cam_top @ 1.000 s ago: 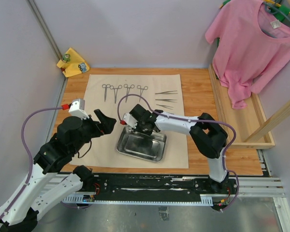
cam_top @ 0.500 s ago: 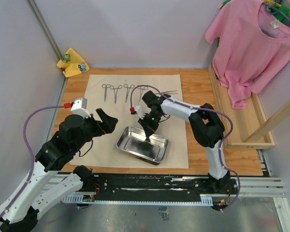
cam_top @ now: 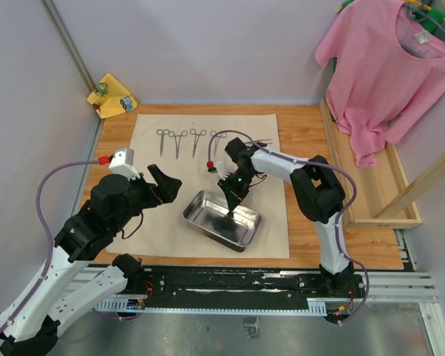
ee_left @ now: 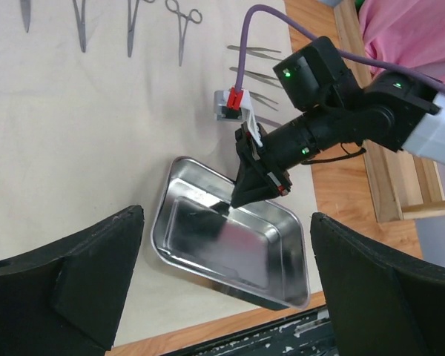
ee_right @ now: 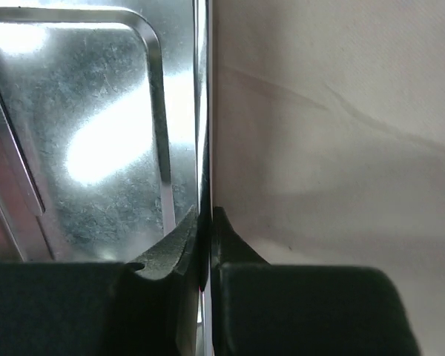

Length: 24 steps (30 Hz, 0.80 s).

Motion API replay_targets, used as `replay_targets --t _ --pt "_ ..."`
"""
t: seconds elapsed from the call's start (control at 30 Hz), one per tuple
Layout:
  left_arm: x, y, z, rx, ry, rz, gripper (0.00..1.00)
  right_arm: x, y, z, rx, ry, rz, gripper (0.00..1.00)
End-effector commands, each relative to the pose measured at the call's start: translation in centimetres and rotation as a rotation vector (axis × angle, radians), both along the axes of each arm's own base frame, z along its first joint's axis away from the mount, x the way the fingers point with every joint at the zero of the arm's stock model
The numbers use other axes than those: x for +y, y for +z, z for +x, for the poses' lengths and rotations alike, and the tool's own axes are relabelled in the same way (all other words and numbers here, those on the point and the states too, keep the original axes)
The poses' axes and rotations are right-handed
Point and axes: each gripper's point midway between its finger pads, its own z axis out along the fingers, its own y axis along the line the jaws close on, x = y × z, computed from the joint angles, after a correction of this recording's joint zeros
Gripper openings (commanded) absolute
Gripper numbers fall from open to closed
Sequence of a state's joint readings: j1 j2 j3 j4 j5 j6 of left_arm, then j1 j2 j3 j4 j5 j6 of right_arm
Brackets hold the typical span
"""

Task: Open and lay out the surgical kit
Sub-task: Adjust the medical item in the container.

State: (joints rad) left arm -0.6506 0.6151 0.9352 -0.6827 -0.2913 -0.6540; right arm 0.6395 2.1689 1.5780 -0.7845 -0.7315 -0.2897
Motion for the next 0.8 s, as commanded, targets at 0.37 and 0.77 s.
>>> replay_targets --t 0.37,0.77 --pt "-0.5 1.0 0.1 -0.031 -0.016 -0.028 0.98 -2.6 -1.7 2.2 -0.501 -0.021 -0.383 0.01" --pt "-0.4 0.9 0.1 -0.033 -0.015 -0.023 0.98 1.6 1.6 -1.9 0.005 -0.032 0.024 0.01"
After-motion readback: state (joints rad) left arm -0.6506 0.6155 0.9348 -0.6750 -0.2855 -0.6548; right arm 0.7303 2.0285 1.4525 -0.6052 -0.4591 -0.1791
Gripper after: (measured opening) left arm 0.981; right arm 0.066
